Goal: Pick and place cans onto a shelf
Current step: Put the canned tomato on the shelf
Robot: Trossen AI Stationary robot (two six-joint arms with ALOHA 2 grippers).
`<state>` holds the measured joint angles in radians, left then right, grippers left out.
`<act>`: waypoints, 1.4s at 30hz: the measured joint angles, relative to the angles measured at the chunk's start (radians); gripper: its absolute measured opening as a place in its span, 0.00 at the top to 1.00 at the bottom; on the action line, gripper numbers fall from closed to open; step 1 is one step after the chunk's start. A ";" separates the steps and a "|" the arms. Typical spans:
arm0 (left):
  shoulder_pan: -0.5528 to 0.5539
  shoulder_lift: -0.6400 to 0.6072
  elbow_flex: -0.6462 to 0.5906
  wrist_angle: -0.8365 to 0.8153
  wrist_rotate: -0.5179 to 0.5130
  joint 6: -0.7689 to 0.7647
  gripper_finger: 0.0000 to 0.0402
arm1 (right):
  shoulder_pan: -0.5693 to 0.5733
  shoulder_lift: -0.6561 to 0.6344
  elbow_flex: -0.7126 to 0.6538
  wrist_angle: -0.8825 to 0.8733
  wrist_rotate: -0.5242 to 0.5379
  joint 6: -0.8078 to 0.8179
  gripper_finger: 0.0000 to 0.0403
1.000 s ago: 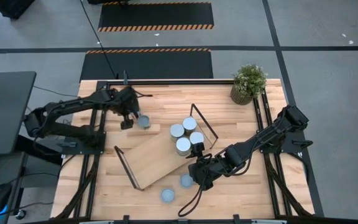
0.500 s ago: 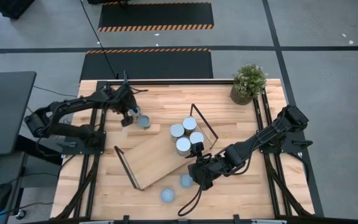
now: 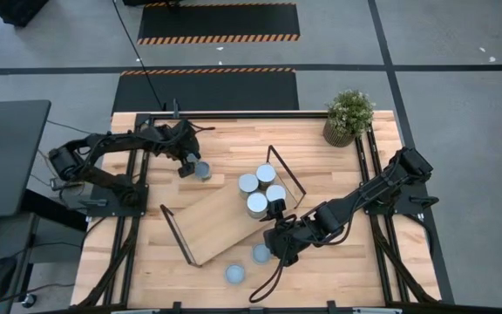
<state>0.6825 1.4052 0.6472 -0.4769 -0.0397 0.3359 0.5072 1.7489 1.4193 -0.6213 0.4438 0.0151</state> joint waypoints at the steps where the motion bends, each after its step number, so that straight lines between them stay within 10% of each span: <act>1: -0.004 0.003 0.000 0.004 0.000 -0.001 0.02 | 0.000 0.000 0.000 0.000 0.000 0.000 0.13; 16: -0.026 0.004 0.018 0.013 -0.013 -0.036 0.22 | 0.000 0.000 0.000 0.007 0.000 0.000 0.13; 27: -0.057 0.001 0.382 -0.349 0.057 -0.076 0.27 | 0.000 0.000 0.000 -0.001 0.002 0.009 0.13; 33: -0.197 0.001 0.458 -0.371 0.293 -0.163 0.27 | 0.000 0.000 0.000 -0.032 0.035 0.008 0.13; 42: -0.567 0.001 0.458 -0.380 0.299 -0.248 0.27 | 0.000 0.000 0.000 -0.099 0.053 0.027 0.13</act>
<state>0.1153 1.4063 1.1049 -0.8568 0.2596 0.0877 0.5072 1.7489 1.4193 -0.7203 0.4971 0.0421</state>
